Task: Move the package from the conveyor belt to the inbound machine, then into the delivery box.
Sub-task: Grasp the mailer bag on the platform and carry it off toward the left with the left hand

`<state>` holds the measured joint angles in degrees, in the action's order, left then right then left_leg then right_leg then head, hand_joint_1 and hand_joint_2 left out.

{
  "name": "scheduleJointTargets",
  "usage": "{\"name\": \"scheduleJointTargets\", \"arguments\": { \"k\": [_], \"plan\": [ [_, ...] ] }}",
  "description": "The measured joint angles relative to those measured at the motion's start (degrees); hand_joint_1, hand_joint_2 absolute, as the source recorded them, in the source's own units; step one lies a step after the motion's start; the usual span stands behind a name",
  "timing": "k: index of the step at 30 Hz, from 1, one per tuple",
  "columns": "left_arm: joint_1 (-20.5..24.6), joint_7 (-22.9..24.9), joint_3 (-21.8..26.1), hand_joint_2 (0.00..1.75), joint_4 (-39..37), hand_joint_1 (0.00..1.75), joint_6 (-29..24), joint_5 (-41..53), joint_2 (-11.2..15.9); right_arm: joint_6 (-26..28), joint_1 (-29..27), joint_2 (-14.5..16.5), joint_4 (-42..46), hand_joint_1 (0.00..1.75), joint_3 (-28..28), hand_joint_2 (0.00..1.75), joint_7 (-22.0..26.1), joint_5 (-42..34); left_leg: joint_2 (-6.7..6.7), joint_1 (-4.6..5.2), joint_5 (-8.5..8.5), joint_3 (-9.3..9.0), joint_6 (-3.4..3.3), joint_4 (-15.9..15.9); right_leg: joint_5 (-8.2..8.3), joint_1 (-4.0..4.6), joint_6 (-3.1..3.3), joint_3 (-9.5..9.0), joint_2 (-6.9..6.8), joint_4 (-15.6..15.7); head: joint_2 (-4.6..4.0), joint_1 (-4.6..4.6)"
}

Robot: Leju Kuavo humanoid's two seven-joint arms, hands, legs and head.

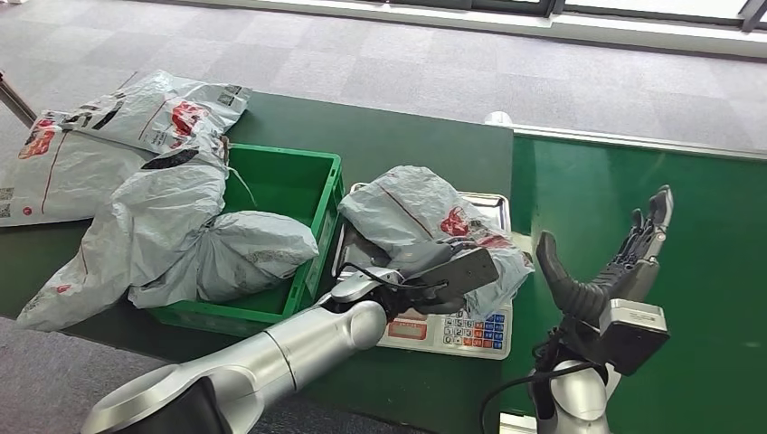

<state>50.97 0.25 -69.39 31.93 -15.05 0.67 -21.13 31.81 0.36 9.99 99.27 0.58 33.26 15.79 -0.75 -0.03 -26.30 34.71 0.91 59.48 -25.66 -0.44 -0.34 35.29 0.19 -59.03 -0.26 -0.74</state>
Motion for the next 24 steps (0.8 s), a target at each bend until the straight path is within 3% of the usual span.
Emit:
{"name": "scheduleJointTargets", "arguments": {
  "k": [17,24],
  "plan": [
    [0.01,-0.77,1.10,1.75,-0.73,1.75,-1.24,-0.76,0.02,-0.69,-0.40,0.57,0.20,0.00,0.43,1.75,-0.16,0.94,0.00,0.00,0.00,0.00,0.00,0.00,0.00,0.00,0.00,0.00,0.00,0.00,0.00,0.00],
    [0.81,-7.29,4.47,1.75,-0.64,1.75,-10.33,2.70,0.13,-0.54,-0.94,0.84,0.76,0.00,1.09,1.75,0.00,1.14,0.00,0.00,0.01,0.00,0.00,0.00,0.00,0.00,0.00,0.00,0.00,-0.01,0.00,0.00]
  ]
}}
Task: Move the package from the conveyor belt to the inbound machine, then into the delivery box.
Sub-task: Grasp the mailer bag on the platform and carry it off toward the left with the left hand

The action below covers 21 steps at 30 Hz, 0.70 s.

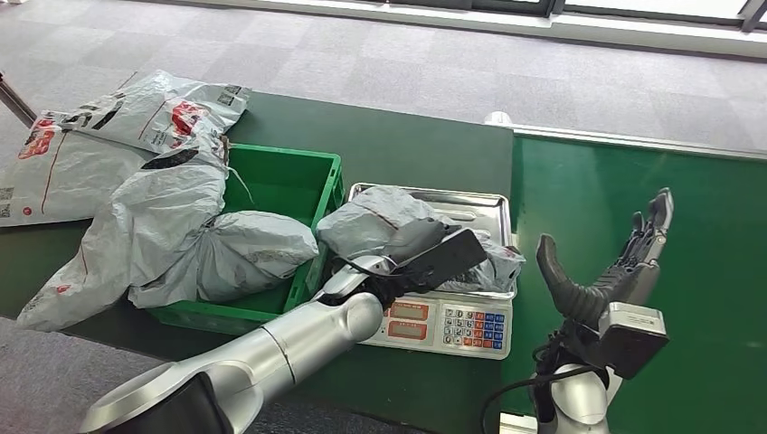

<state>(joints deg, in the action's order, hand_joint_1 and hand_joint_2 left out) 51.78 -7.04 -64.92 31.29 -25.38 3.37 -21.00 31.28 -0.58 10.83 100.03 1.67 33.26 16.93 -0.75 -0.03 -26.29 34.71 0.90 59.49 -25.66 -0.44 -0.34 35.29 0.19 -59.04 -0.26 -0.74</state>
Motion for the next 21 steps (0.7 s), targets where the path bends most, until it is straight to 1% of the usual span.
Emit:
{"name": "scheduleJointTargets", "arguments": {
  "k": [2,6,8,10,12,13,15,18,21],
  "plan": [
    [0.49,-1.01,4.15,1.75,1.71,1.75,-1.95,6.24,0.40,-0.02,-0.61,0.05,0.58,0.00,0.58,1.75,0.05,0.01,0.01,0.00,0.00,0.00,0.00,0.00,0.00,0.00,0.00,0.00,0.00,0.00,0.00,0.00],
    [0.21,-0.15,13.70,1.75,6.88,1.75,-1.91,19.26,1.22,-0.10,-1.48,0.17,1.46,0.00,1.62,1.75,0.13,0.01,0.02,0.00,0.00,0.00,0.00,0.00,0.00,0.00,0.00,0.00,0.02,0.00,0.00,0.00],
    [-0.74,-0.15,17.90,1.75,10.59,1.75,-4.04,27.71,1.86,0.18,-1.98,0.25,1.89,0.00,2.12,1.75,0.17,-0.02,0.03,0.00,0.00,0.00,0.00,0.00,0.00,0.00,0.00,0.00,0.02,-0.01,0.00,0.00],
    [-2.23,0.66,22.91,1.75,16.95,1.75,-5.71,37.96,3.40,0.65,-2.96,0.27,2.50,0.00,2.74,1.75,0.41,-0.40,0.04,0.00,0.00,0.01,0.00,-0.01,0.00,0.00,0.00,0.01,0.03,-0.03,0.00,0.00],
    [-3.95,1.59,28.89,1.75,25.24,1.75,-6.10,46.45,6.01,0.90,-4.45,0.27,3.21,0.00,3.52,1.75,0.96,-1.08,0.14,-0.01,-0.02,-0.01,0.02,-0.04,-0.01,0.01,0.01,0.05,0.11,-0.05,0.00,0.00],
    [-4.72,1.72,31.98,1.75,29.17,1.75,-6.30,48.88,7.48,0.94,-5.30,0.27,3.56,0.00,3.90,1.75,1.30,-1.40,0.22,-0.01,-0.03,-0.03,0.04,-0.06,-0.01,0.01,0.02,0.07,0.17,-0.06,0.00,0.00],
    [-6.19,1.36,38.18,1.75,36.06,1.75,-6.90,50.47,10.57,0.87,-7.04,0.27,4.16,0.00,4.54,1.75,1.94,-1.93,0.37,-0.02,-0.04,-0.10,0.06,-0.15,-0.04,0.02,0.06,0.09,0.27,-0.06,0.00,0.00],
    [-8.74,-0.49,46.59,1.75,42.75,1.75,-7.71,49.12,14.77,0.87,-9.12,0.25,4.65,0.00,5.07,1.75,2.77,-2.50,0.41,-0.03,-0.01,-0.17,0.13,-0.24,-0.08,0.03,0.13,0.09,0.31,-0.06,0.00,0.01],
    [-11.13,-1.93,51.96,1.75,45.98,1.75,-8.15,48.26,17.32,1.02,-10.10,0.22,4.92,0.00,5.16,1.75,3.18,-2.85,0.31,-0.07,0.04,-0.15,0.18,-0.25,-0.09,0.06,0.15,0.07,0.22,-0.07,0.00,0.01]
  ]
}}
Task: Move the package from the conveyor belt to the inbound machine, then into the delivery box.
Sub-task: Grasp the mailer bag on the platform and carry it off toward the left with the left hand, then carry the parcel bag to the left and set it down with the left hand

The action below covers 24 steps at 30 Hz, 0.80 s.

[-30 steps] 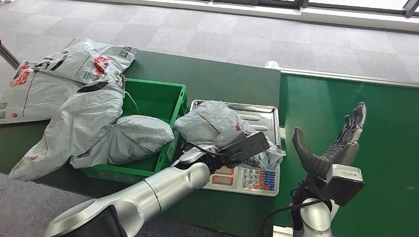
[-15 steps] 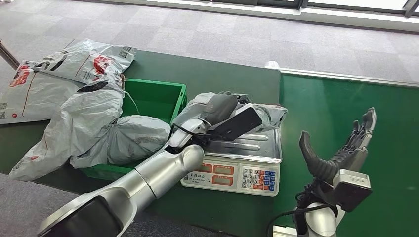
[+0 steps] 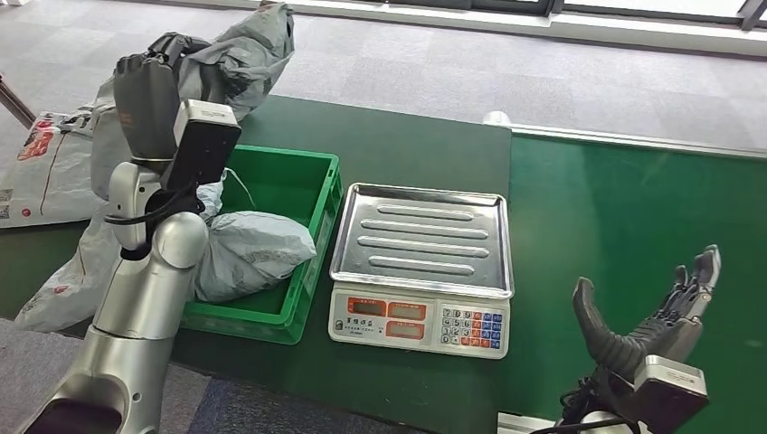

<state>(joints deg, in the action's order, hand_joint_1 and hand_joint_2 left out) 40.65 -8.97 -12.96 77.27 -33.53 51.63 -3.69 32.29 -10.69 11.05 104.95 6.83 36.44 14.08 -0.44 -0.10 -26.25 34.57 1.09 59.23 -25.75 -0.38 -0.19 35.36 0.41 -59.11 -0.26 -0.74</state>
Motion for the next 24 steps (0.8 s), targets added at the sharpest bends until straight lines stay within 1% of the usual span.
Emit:
{"name": "scheduleJointTargets", "arguments": {
  "k": [4,5,8,9,14,19,24],
  "plan": [
    [-1.59,1.76,5.04,1.75,1.19,1.75,0.45,-1.37,3.05,0.27,-0.59,-0.26,0.44,0.00,0.01,1.75,-0.19,-0.49,0.04,0.00,0.00,0.00,0.00,0.00,0.03,-0.01,0.03,-0.02,0.01,0.00,0.00,0.00],
    [-1.83,1.95,6.38,1.75,1.08,1.65,0.84,-2.06,3.86,0.27,-0.70,-0.36,0.55,0.00,0.01,1.75,-0.31,-0.61,0.07,0.00,0.00,-0.01,0.00,0.00,0.04,-0.01,0.04,-0.01,0.03,0.00,0.00,0.00],
    [-2.75,1.61,9.99,1.75,0.49,0.34,1.92,-3.62,5.78,0.25,-0.90,-0.61,0.69,0.00,0.03,1.75,-0.61,-0.70,0.08,0.01,0.01,-0.03,0.00,0.00,0.05,-0.01,0.05,0.00,0.05,0.01,0.00,0.01],
    [-3.07,1.49,10.89,1.75,0.29,0.00,2.51,-4.06,6.22,0.25,-0.93,-0.68,0.70,0.00,0.03,1.75,-0.68,-0.70,0.04,0.01,0.01,-0.02,0.00,0.00,0.05,-0.01,0.05,-0.01,0.02,0.01,0.00,0.01],
    [-5.47,-0.44,13.67,1.75,-0.73,0.00,7.51,-8.84,7.17,0.12,-0.93,-0.95,0.70,0.00,0.03,1.75,-0.93,-0.74,-0.05,0.01,0.01,0.00,0.01,0.00,0.04,-0.01,0.05,-0.03,-0.04,0.01,0.00,0.01],
    [-8.00,-2.28,14.41,1.75,-1.44,0.00,8.56,-10.86,7.26,-0.29,-0.76,-0.96,0.68,0.00,-0.01,1.75,-0.92,-0.50,-0.04,0.01,0.01,0.01,0.01,0.00,0.04,-0.01,0.05,-0.01,-0.04,0.01,0.00,0.01],
    [-8.78,-2.53,14.52,1.75,-2.06,0.00,8.83,-10.90,7.31,-0.40,-0.26,-0.96,0.66,0.00,-0.07,1.75,-0.93,-0.26,-0.05,0.00,0.01,0.02,0.01,0.00,0.04,-0.01,0.05,-0.02,-0.06,0.01,0.00,0.02]
  ]
}}
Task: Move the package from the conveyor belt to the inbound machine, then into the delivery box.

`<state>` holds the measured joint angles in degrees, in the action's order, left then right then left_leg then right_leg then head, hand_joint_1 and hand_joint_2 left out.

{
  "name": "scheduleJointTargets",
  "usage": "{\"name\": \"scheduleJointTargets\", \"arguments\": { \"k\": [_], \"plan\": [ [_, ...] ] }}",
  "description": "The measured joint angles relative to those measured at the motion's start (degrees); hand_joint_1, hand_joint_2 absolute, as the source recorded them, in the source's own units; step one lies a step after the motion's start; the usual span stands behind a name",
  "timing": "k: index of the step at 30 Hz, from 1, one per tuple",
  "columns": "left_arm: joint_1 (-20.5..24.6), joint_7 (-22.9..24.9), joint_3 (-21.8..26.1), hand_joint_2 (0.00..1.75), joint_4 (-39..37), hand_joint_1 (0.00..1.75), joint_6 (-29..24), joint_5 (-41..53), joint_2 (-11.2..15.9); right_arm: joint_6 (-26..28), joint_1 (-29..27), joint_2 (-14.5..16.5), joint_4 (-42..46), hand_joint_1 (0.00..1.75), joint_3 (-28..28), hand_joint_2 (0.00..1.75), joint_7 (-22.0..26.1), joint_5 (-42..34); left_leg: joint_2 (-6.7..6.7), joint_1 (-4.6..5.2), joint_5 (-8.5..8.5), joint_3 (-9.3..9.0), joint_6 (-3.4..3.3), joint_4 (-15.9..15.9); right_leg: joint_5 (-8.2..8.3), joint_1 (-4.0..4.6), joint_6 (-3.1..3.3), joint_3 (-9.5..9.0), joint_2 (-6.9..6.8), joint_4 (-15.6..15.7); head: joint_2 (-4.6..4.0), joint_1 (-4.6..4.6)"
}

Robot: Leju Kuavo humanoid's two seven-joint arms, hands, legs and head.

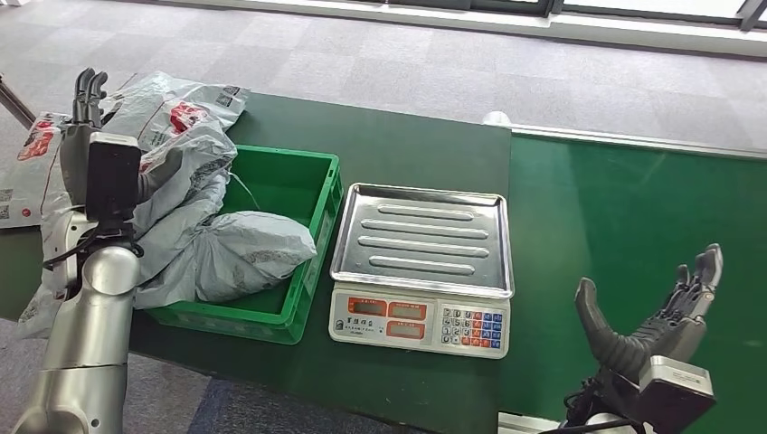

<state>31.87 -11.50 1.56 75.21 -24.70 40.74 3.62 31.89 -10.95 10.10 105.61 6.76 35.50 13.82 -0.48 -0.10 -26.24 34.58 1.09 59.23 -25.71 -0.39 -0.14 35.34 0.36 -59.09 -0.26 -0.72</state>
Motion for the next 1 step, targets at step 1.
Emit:
{"name": "scheduleJointTargets", "arguments": {
  "k": [1],
  "plan": [
    [-0.01,0.00,0.01,1.75,-0.05,0.00,0.00,0.01,0.01,-0.01,0.01,0.00,0.00,0.00,-0.01,1.75,0.00,0.00,0.00,0.00,0.00,0.00,0.00,0.00,0.00,0.00,0.00,0.00,0.00,0.00,0.00,0.00]
  ]
}}
